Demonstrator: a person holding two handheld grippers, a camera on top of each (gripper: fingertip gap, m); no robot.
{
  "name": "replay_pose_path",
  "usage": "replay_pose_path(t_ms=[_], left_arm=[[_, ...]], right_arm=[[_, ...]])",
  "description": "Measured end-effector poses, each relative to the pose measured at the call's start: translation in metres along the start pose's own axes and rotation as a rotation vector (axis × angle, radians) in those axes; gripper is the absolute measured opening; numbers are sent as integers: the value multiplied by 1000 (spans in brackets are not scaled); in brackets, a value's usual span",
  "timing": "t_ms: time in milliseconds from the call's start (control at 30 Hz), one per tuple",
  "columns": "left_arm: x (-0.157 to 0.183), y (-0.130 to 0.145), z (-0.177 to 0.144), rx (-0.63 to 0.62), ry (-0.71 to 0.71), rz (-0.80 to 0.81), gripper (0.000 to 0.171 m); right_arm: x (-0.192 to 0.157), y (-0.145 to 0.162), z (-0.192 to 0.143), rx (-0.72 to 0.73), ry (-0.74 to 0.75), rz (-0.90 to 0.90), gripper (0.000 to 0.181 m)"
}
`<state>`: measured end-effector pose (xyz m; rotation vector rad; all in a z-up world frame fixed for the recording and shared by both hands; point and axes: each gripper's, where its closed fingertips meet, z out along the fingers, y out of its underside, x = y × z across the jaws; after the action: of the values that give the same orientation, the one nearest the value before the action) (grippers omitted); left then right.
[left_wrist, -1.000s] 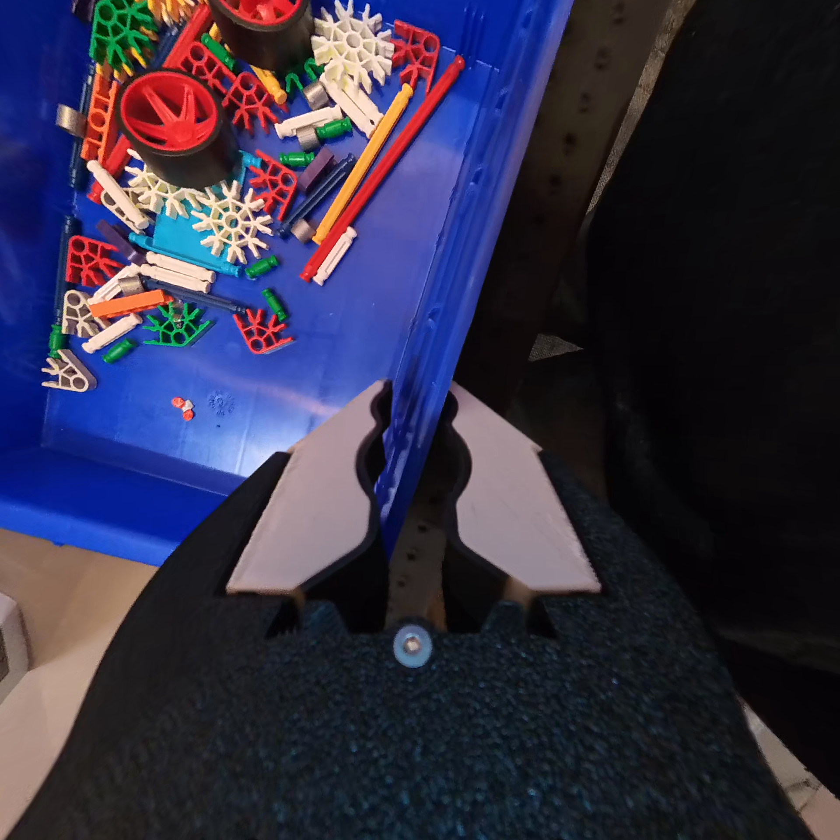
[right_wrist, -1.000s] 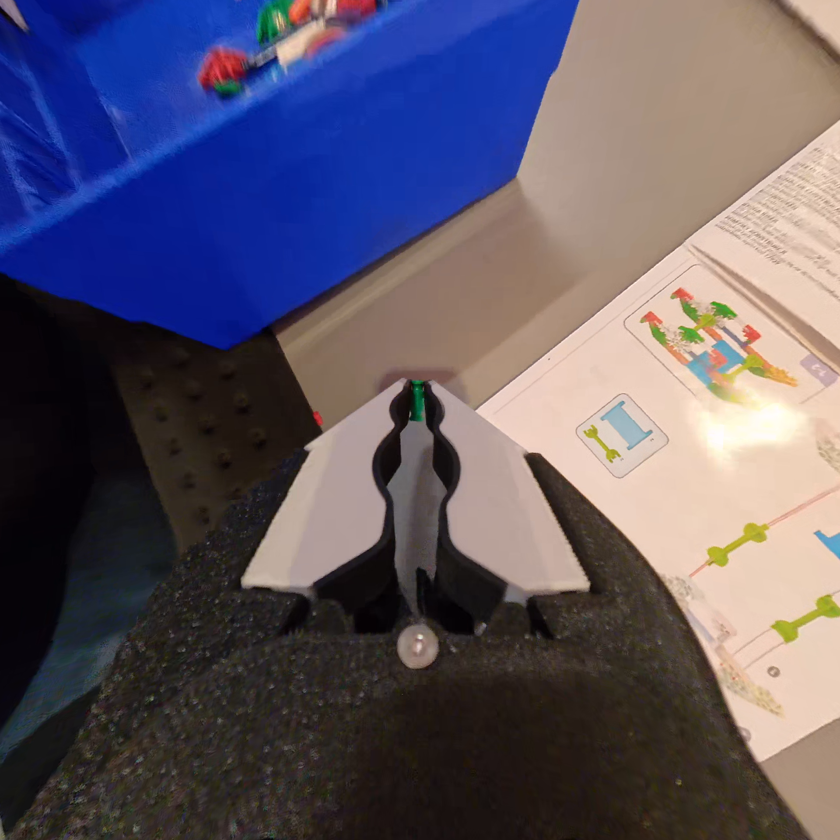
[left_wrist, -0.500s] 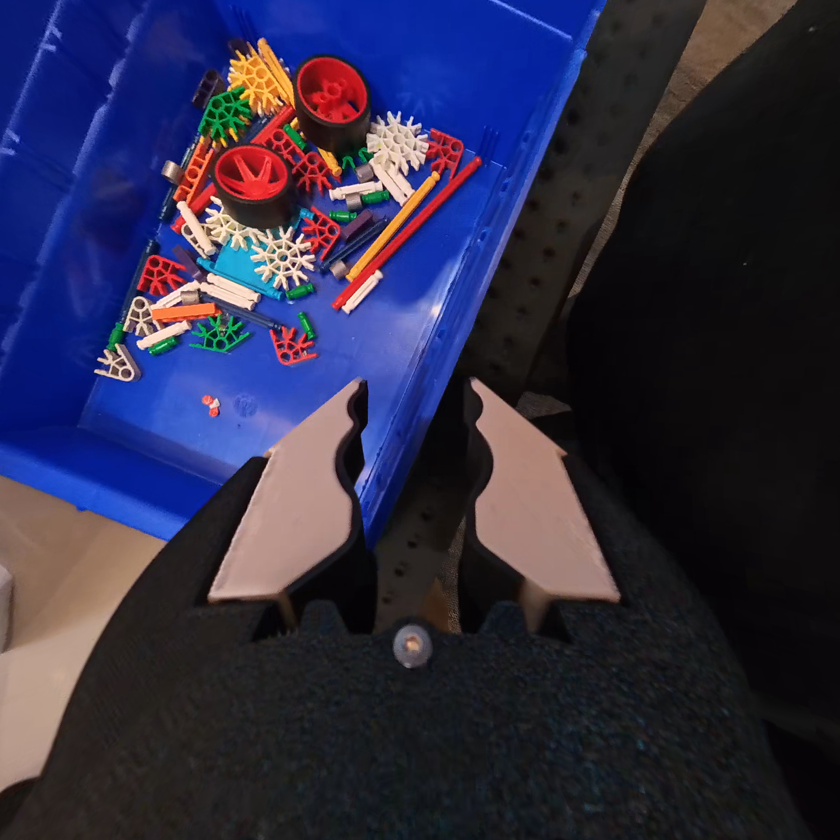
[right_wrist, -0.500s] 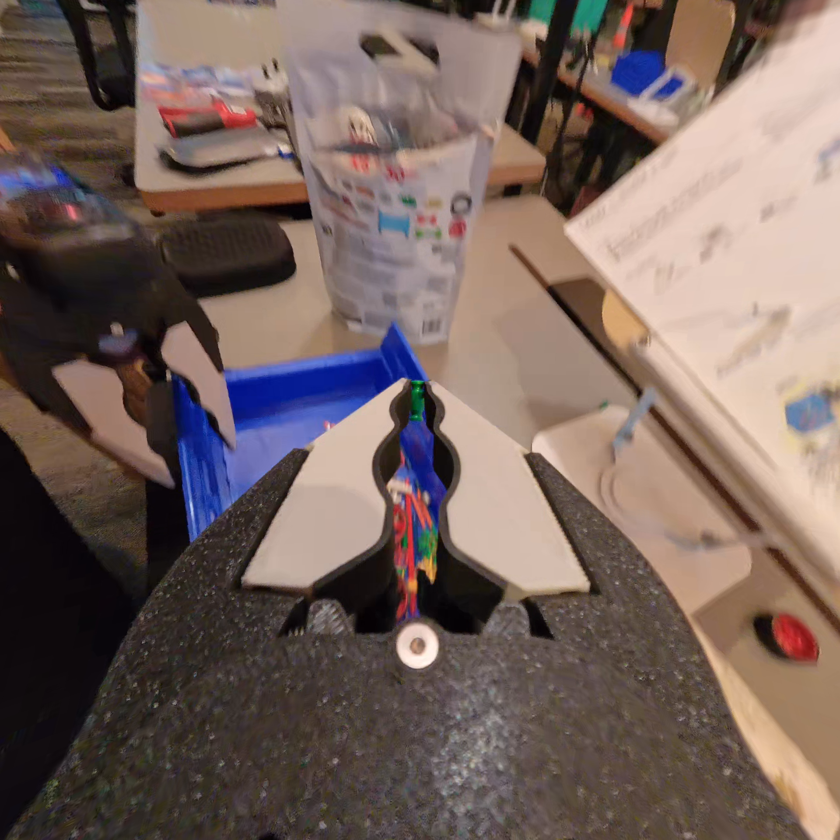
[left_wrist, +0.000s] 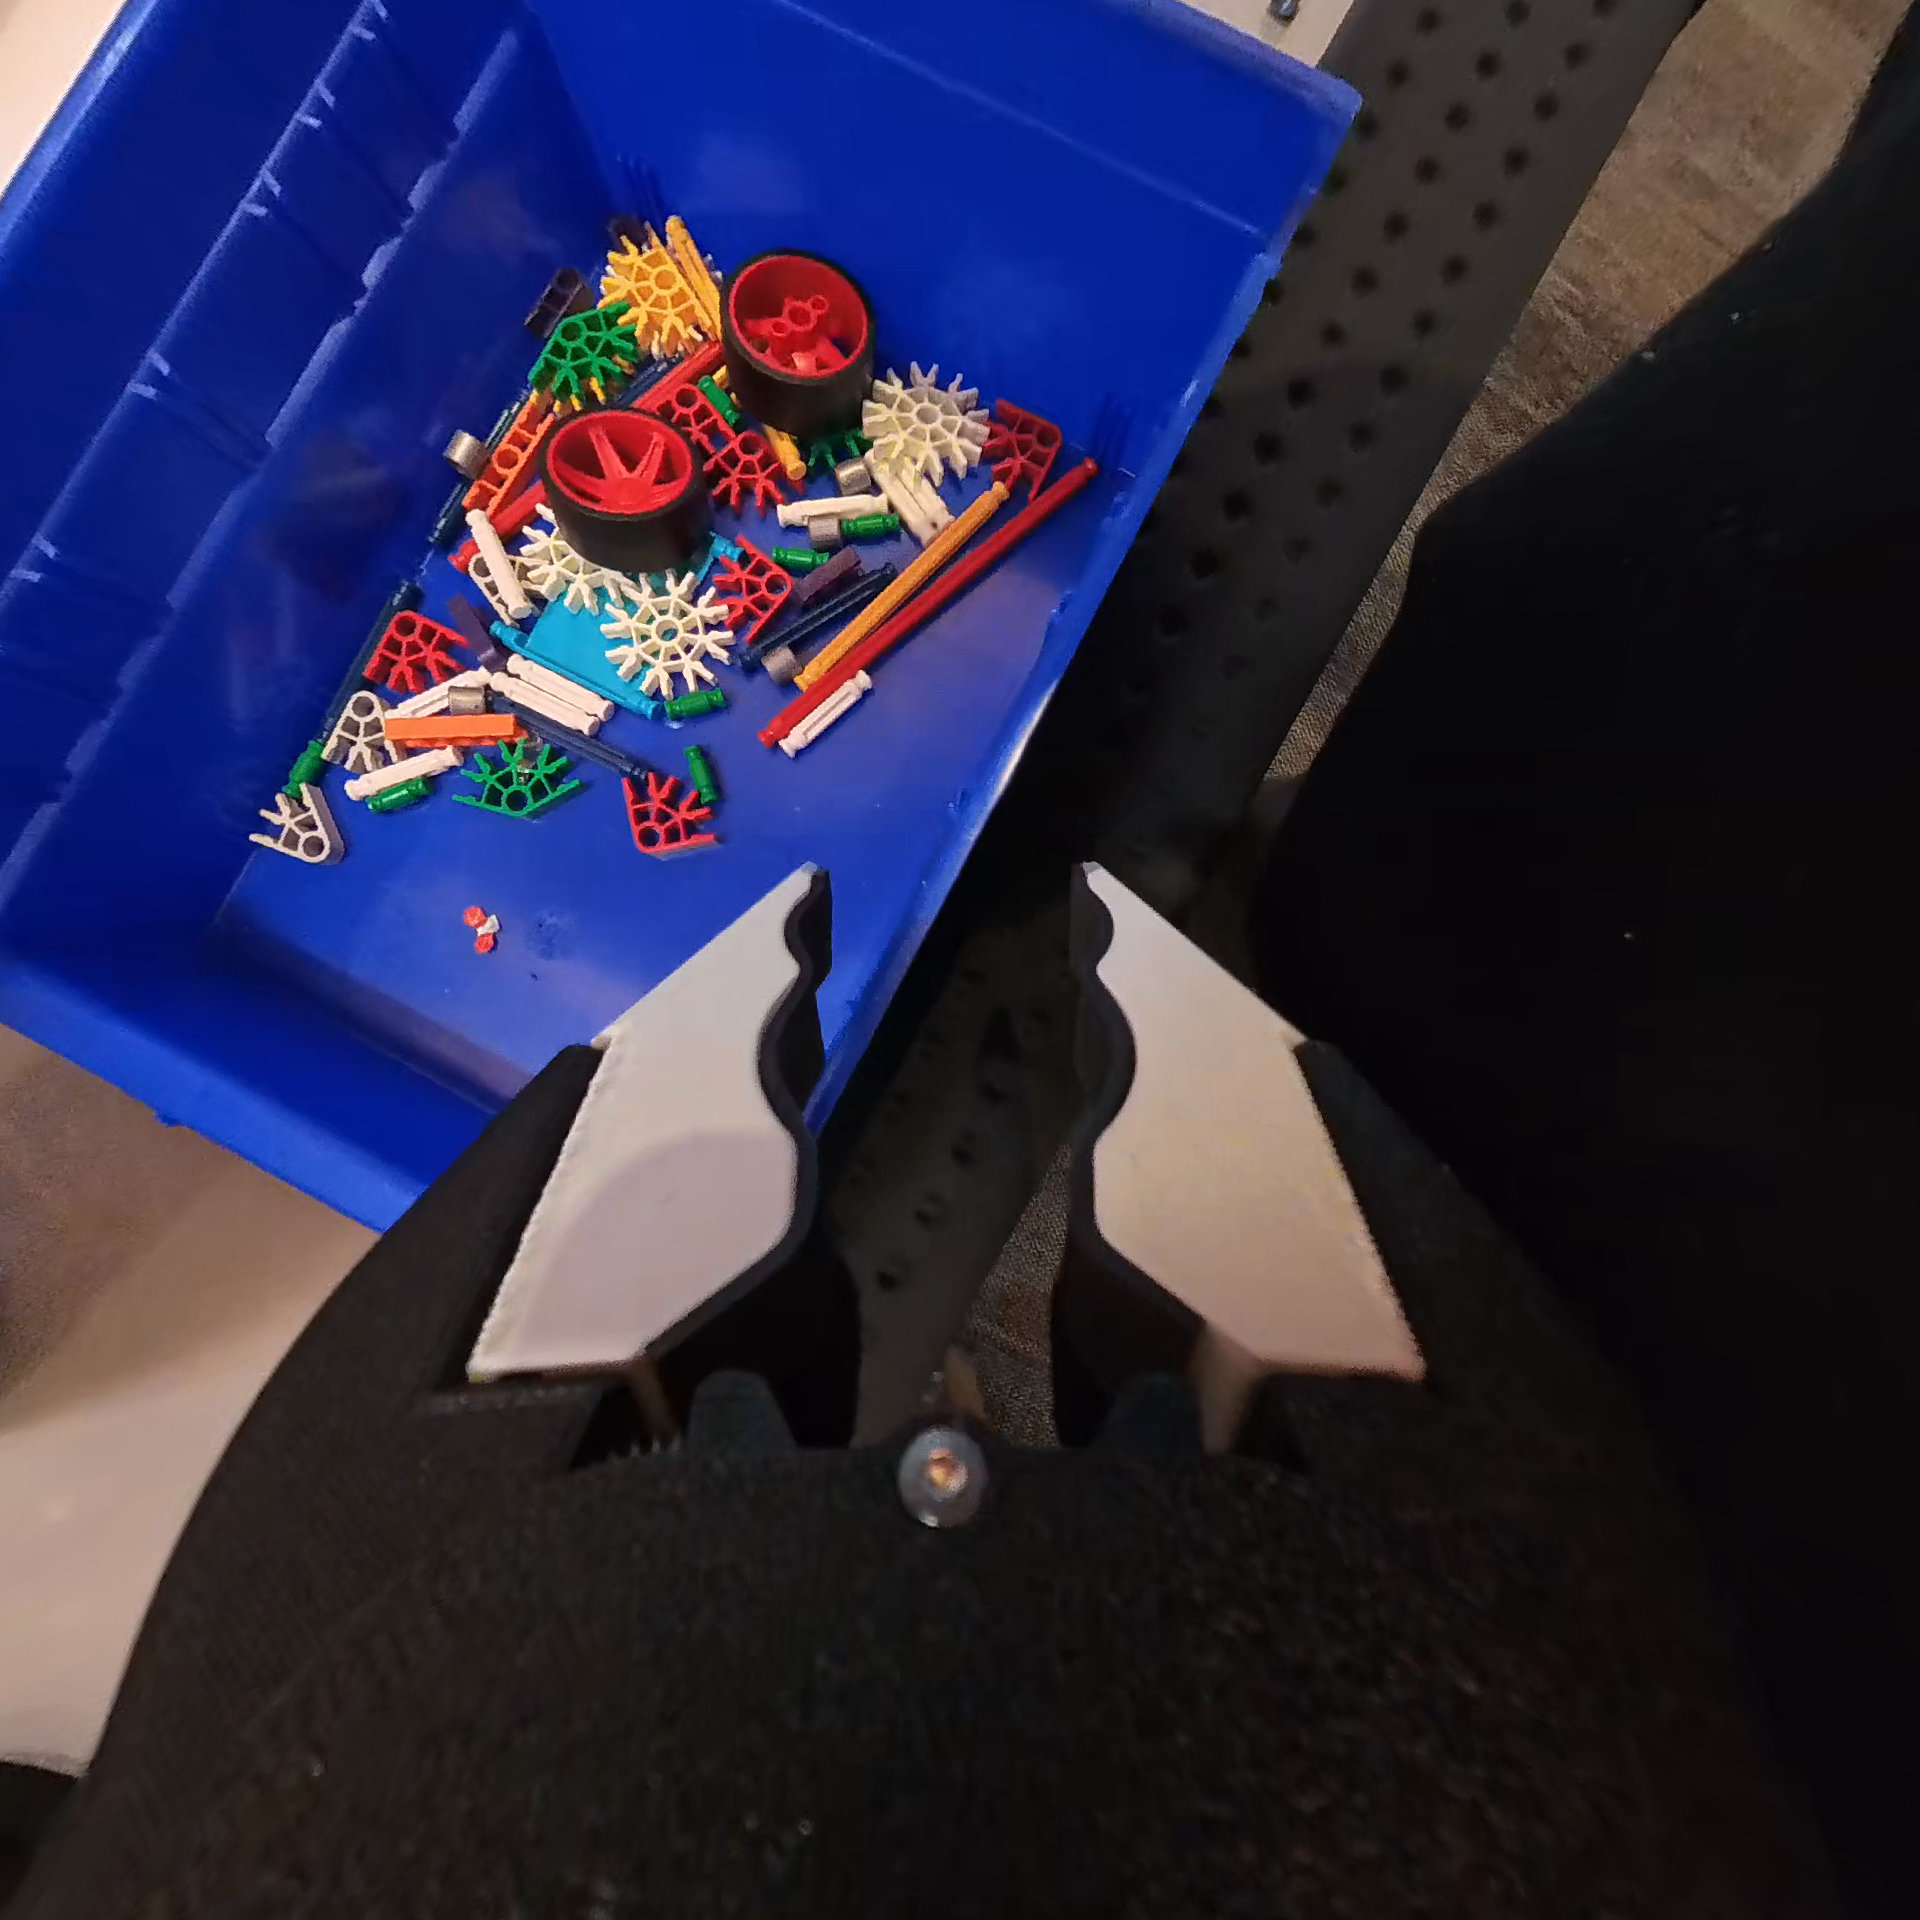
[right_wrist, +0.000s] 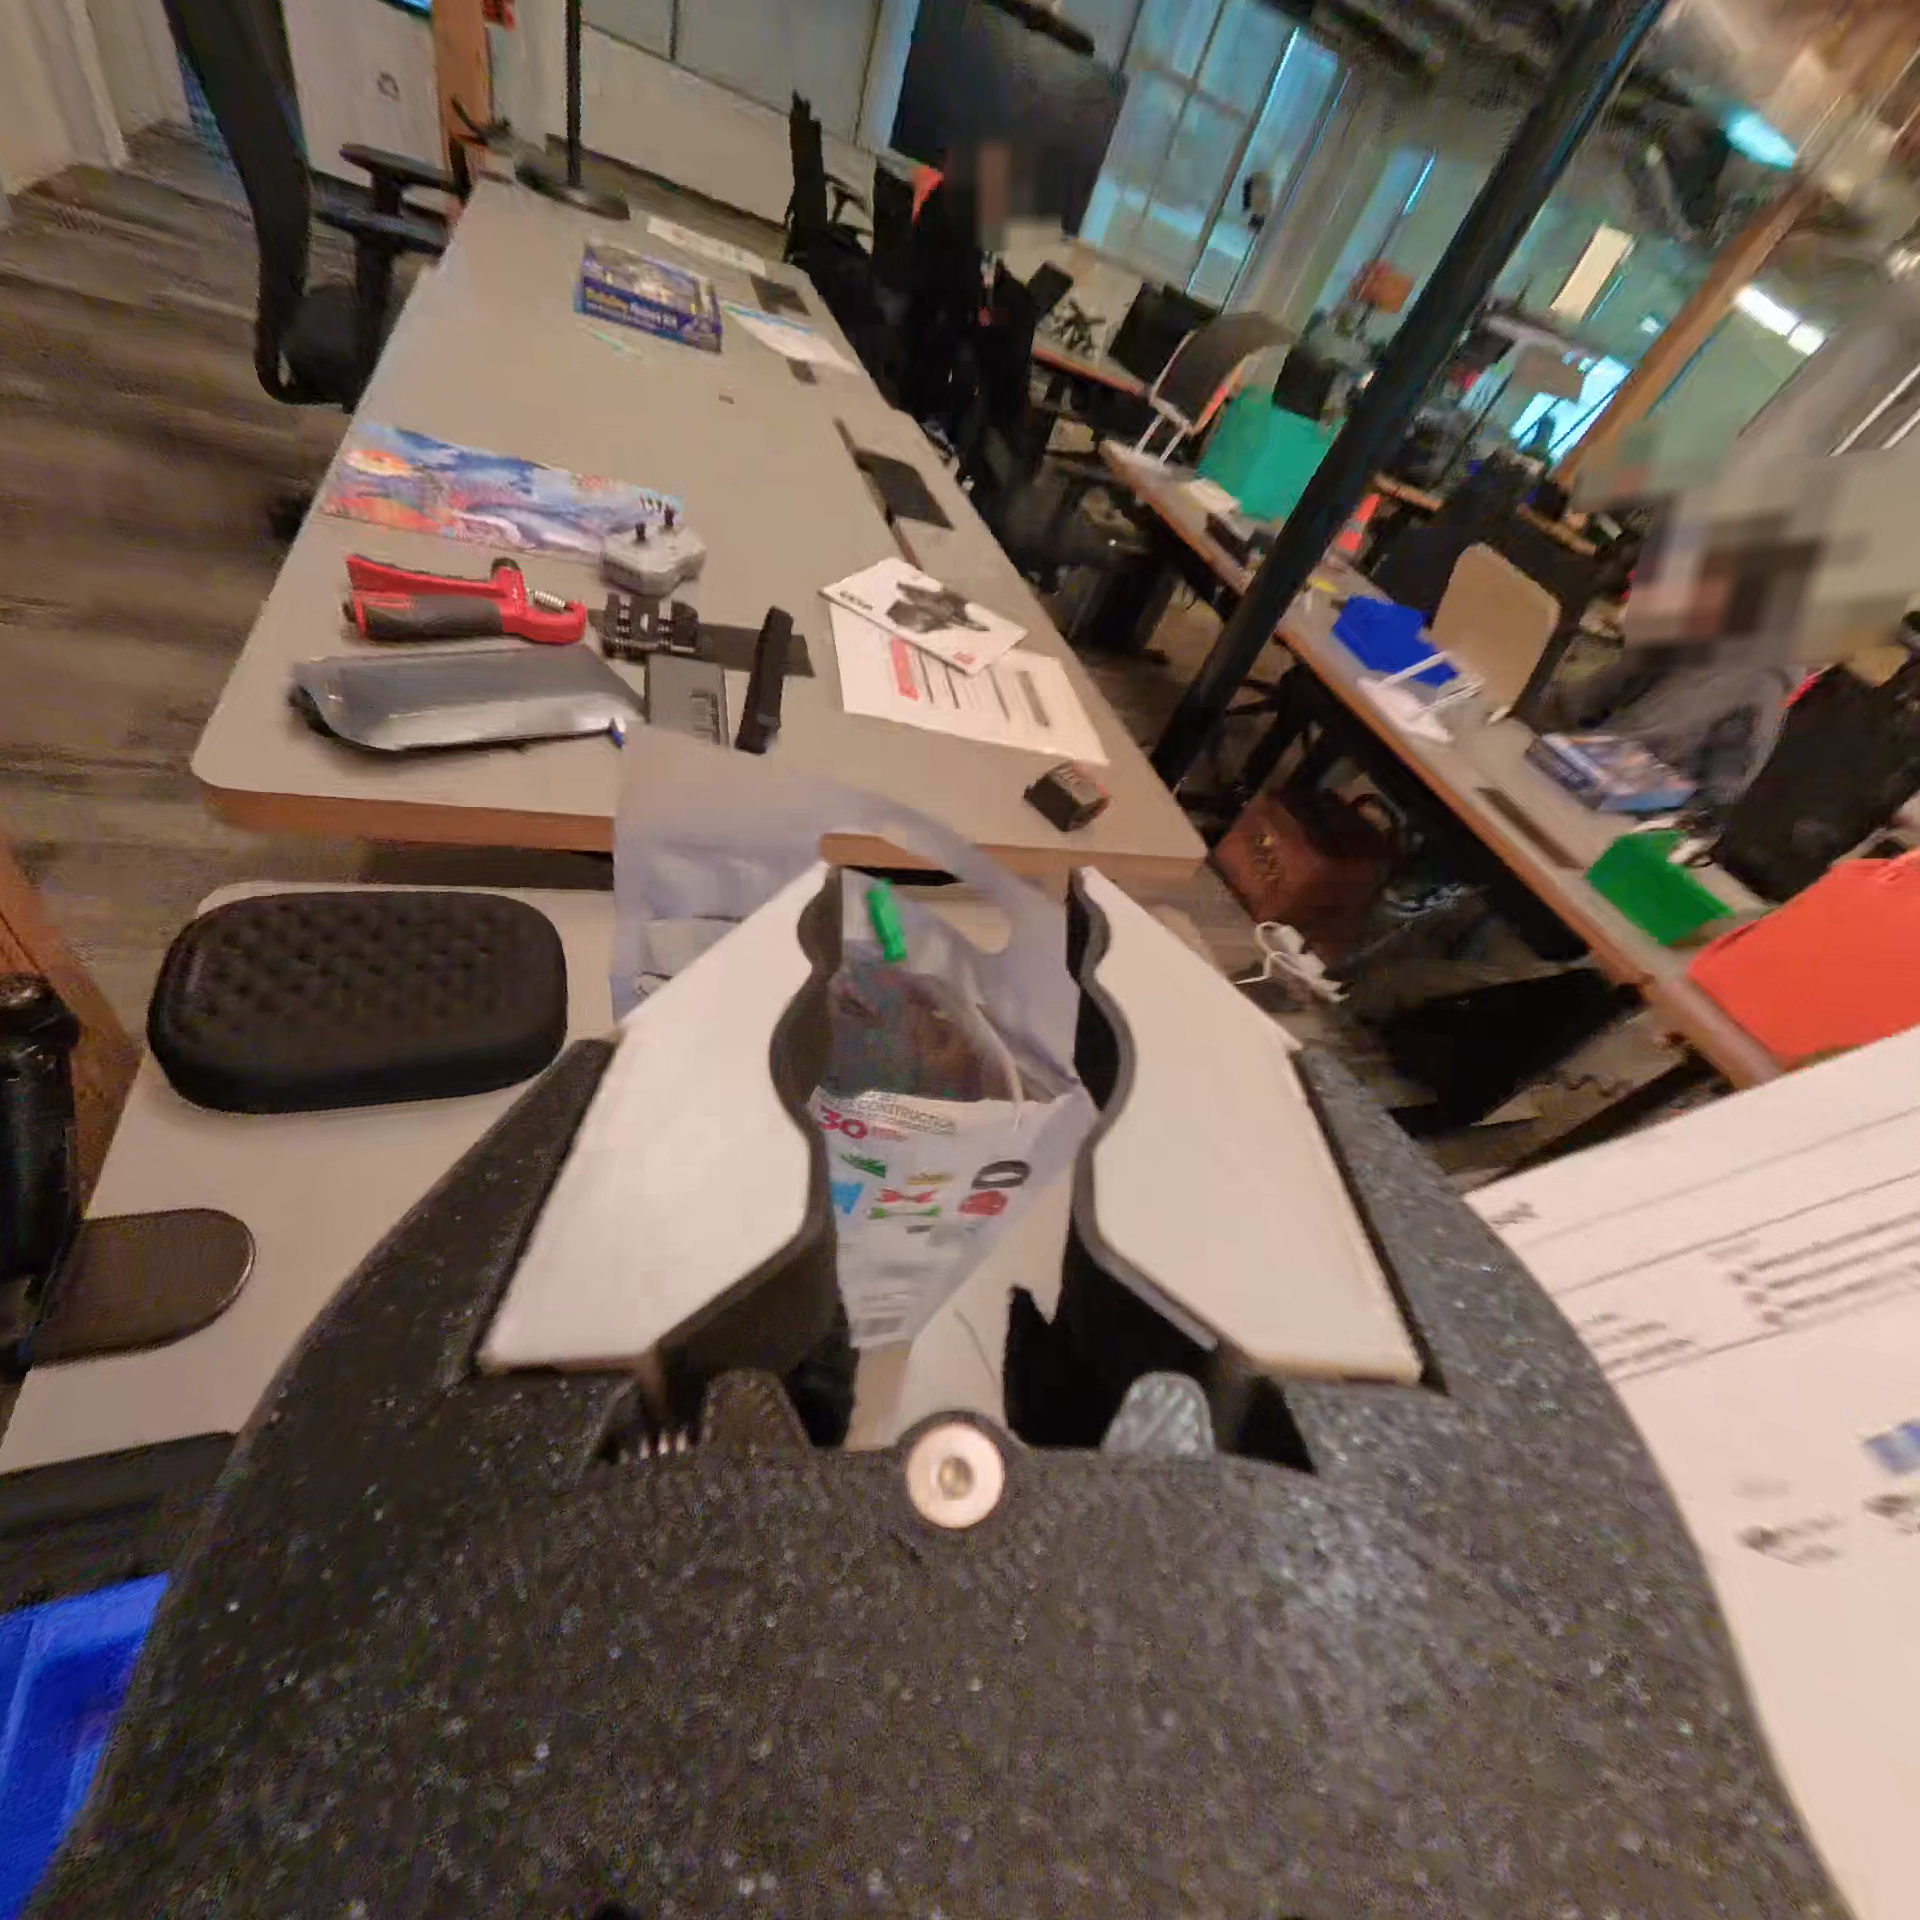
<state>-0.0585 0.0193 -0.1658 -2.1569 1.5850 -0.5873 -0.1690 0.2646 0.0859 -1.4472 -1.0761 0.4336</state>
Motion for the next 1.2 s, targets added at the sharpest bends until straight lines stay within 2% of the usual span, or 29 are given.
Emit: replay_pose_path(t_ms=[67, 133, 233, 333, 400, 533, 633, 700, 800, 867, 967, 1200], left_arm=[[0, 1, -3, 13, -5, -14, 44], [1, 5, -5, 19, -5, -31, 44], [3, 11, -4, 19, 3, -36, 47], [3, 9, -3, 18, 9, -27, 47], [1, 6, -2, 24, 5, -11, 47], [2, 1, 1, 33, 39, -4, 41], [6, -5, 2, 37, 76, 10, 40], [9, -8, 3, 29, 96, 26, 40], [11, -14, 5, 24, 113, 39, 49], [12, -17, 7, 22, 126, 44, 49], [13, -23, 9, 18, 133, 64, 49], [15, -29, 12, 10, 137, 85, 50]], right_arm=[[-2, 17, 7, -12, -23, 41, 38], [-2, 23, -4, -4, -24, 48, 37], [1, 34, -38, -10, -8, 47, 36], [12, 69, -95, -85, 35, 112, 32], [22, 115, -145, -193, 102, 191, 32], [17, 246, -266, -493, 238, 384, 32], [-17, 332, -350, -705, 279, 517, 32], [-56, 378, -388, -839, 224, 631, 32], [-87, 409, -416, -907, 217, 646, 24], [-97, 423, -423, -940, 226, 706, 24], [-110, 438, -430, -1013, 192, 671, 24], [-120, 451, -433, -1032, 97, 586, 20]])
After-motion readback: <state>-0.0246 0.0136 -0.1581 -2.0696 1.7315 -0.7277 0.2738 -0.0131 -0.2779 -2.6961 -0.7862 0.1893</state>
